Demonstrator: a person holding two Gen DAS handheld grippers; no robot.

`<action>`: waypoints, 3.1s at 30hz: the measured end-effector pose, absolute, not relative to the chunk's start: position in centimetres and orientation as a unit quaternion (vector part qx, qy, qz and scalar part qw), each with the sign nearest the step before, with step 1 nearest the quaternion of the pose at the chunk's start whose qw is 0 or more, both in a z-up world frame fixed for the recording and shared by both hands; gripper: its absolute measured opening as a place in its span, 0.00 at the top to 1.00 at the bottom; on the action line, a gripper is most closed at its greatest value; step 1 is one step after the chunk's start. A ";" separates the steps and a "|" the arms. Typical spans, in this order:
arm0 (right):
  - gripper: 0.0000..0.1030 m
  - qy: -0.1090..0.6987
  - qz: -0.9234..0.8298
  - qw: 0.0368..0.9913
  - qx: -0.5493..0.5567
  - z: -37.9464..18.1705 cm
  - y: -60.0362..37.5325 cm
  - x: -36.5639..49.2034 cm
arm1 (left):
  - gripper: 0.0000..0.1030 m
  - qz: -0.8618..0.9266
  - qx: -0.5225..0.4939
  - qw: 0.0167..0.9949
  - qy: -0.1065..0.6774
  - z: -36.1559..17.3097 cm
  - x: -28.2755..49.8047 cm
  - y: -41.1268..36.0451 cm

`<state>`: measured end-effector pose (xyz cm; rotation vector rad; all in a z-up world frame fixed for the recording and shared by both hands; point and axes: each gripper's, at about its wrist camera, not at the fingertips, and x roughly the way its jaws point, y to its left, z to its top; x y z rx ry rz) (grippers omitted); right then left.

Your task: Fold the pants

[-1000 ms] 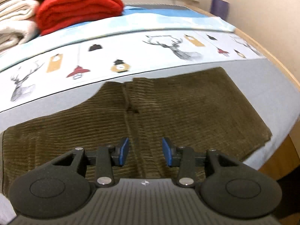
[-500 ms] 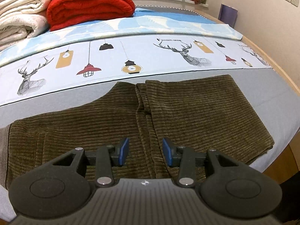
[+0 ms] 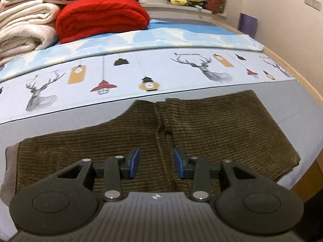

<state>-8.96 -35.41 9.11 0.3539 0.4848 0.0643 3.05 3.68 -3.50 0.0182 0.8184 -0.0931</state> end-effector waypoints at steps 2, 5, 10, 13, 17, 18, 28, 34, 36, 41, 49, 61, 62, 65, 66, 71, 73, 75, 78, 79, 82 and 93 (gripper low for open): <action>0.39 0.242 0.031 0.953 0.181 8.8 -35.1 -8.9 | 0.73 -0.034 -0.011 0.915 0.402 -3.4 3.1 5.0; 0.39 0.244 0.033 0.952 0.183 8.6 -34.3 -8.5 | 0.78 -0.008 -0.038 0.914 0.405 -3.3 3.1 7.3; 0.39 0.249 0.045 0.951 0.179 8.3 -32.7 -7.3 | 0.81 0.033 -0.083 0.910 0.405 -3.2 3.0 11.4; 0.39 0.251 0.055 0.950 0.179 8.3 -31.8 -6.6 | 0.81 0.060 -0.103 0.906 0.406 -3.3 2.6 13.6; 0.39 0.255 0.076 0.950 0.164 8.2 -29.5 -5.3 | 0.81 0.074 -0.127 0.903 0.405 -3.1 1.7 16.0; 0.39 0.256 0.083 0.951 0.150 8.2 -28.6 -4.9 | 0.81 0.077 -0.128 0.903 0.403 -3.1 1.4 16.5; 0.39 0.256 0.124 0.955 0.087 7.8 -22.7 -1.9 | 0.79 0.130 -0.277 0.871 0.385 -4.0 -4.0 26.8; 0.39 0.291 0.143 0.943 0.072 6.3 -20.2 -0.2 | 0.54 0.169 -0.401 0.813 0.386 -6.4 -6.5 33.2; 0.39 0.292 0.152 0.942 0.061 6.0 -19.8 0.2 | 0.48 0.171 -0.433 0.793 0.393 -7.4 -6.7 34.3; 0.39 0.300 0.157 0.939 0.061 5.6 -20.1 0.5 | 0.39 0.197 -0.449 0.762 0.422 -9.5 -6.0 34.8; 0.39 0.296 0.155 0.941 0.049 5.4 -22.7 -0.9 | 0.34 0.207 -0.414 0.771 0.437 -10.7 -3.9 32.6; 0.39 0.313 0.114 0.941 0.055 3.8 -29.0 -3.6 | 0.64 0.252 -0.366 0.790 0.423 -9.1 -4.1 30.0; 0.39 0.314 0.112 0.941 0.056 3.7 -29.3 -3.7 | 0.64 0.253 -0.361 0.793 0.419 -8.8 -4.2 29.7; 0.39 0.316 0.104 0.941 0.061 3.6 -30.0 -3.9 | 0.65 0.256 -0.348 0.802 0.412 -8.0 -4.1 29.0; 0.39 0.316 0.103 0.941 0.063 3.6 -30.1 -3.9 | 0.65 0.257 -0.346 0.803 0.412 -7.9 -4.1 28.9; 0.39 0.315 0.105 0.941 0.061 3.6 -29.8 -3.9 | 0.54 0.262 -0.395 0.775 0.418 -9.0 -4.5 30.0; 0.39 0.315 0.109 0.941 0.058 3.7 -29.4 -3.8 | 0.48 0.266 -0.404 0.766 0.424 -9.5 -4.6 30.3; 0.39 0.315 0.112 0.941 0.053 3.7 -29.0 -3.8 | 0.46 0.265 -0.398 0.767 0.428 -9.6 -4.4 30.3; 0.39 0.315 0.116 0.941 0.046 3.7 -28.6 -3.8 | 0.48 0.254 -0.398 0.766 0.435 -10.0 -4.0 30.1; 0.39 0.316 0.117 0.941 0.044 3.7 -28.5 -3.8 | 0.51 0.255 -0.390 0.769 0.438 -9.9 -3.8 30.0; 0.39 0.317 0.114 0.941 0.043 3.7 -28.5 -3.7 | 0.61 0.253 -0.368 0.780 0.438 -9.6 -3.5 29.5; 0.39 0.317 0.095 0.943 0.045 4.3 -28.8 -3.6 | 0.74 0.219 -0.216 0.873 0.380 -3.7 -3.3 23.6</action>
